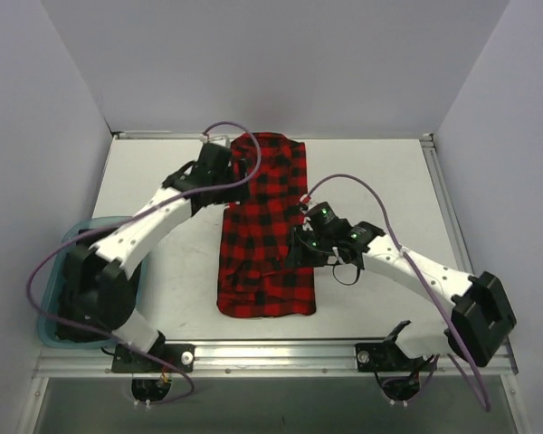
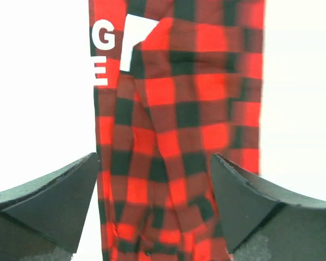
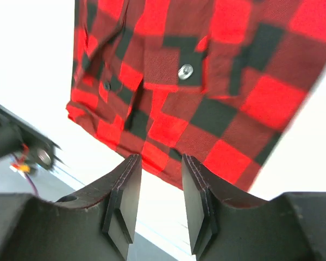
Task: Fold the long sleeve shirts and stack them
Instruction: Fold the shirt
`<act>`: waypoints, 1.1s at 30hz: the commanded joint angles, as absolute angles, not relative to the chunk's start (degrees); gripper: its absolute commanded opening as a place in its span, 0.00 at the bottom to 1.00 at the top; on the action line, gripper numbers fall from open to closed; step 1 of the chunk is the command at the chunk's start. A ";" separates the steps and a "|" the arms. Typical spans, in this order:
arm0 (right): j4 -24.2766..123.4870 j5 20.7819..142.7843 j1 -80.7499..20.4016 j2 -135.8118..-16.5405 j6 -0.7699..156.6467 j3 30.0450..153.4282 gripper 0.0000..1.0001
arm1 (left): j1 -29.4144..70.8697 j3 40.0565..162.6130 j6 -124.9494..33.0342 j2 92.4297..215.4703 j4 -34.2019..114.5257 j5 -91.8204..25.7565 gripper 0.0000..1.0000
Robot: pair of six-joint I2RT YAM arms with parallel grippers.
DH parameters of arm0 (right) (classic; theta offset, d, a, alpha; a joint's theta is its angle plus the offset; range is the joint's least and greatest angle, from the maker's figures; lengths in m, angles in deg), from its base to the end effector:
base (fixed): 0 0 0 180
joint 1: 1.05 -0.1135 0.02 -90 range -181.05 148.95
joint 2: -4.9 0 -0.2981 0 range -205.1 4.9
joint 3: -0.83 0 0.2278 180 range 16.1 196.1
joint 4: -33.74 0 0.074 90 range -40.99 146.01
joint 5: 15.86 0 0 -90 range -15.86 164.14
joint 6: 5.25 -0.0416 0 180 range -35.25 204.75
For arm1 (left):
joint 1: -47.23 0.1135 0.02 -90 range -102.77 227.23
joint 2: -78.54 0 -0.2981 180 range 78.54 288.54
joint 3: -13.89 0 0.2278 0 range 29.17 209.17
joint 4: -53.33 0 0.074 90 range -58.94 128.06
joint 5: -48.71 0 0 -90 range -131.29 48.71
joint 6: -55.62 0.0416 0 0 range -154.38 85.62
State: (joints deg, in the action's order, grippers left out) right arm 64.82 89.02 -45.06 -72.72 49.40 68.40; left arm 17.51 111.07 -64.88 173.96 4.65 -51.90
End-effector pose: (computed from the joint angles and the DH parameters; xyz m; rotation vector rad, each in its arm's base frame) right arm 0.1842 0.1928 0.2898 -0.3327 2.4521 0.9649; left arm 0.3115 -0.1690 0.3333 -0.1038 2.3876 -0.2811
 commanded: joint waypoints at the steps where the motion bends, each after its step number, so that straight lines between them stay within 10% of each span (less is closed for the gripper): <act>1: 64.75 91.53 -40.79 -69.28 49.60 66.11 0.35 | 16.56 100.33 -69.79 163.91 3.17 -49.56 0.91; 13: 40.78 104.37 -34.09 -83.06 41.17 68.22 0.17 | 8.56 68.73 -80.78 150.26 12.91 -45.78 0.63; 23: 31.42 103.93 -34.09 -95.81 37.82 60.41 0.17 | 7.15 61.77 -84.74 149.74 15.47 -43.93 0.62; 33: 59.18 88.58 -39.89 -82.38 58.90 66.19 0.45 | 7.50 64.84 -81.58 142.01 8.29 -45.77 0.71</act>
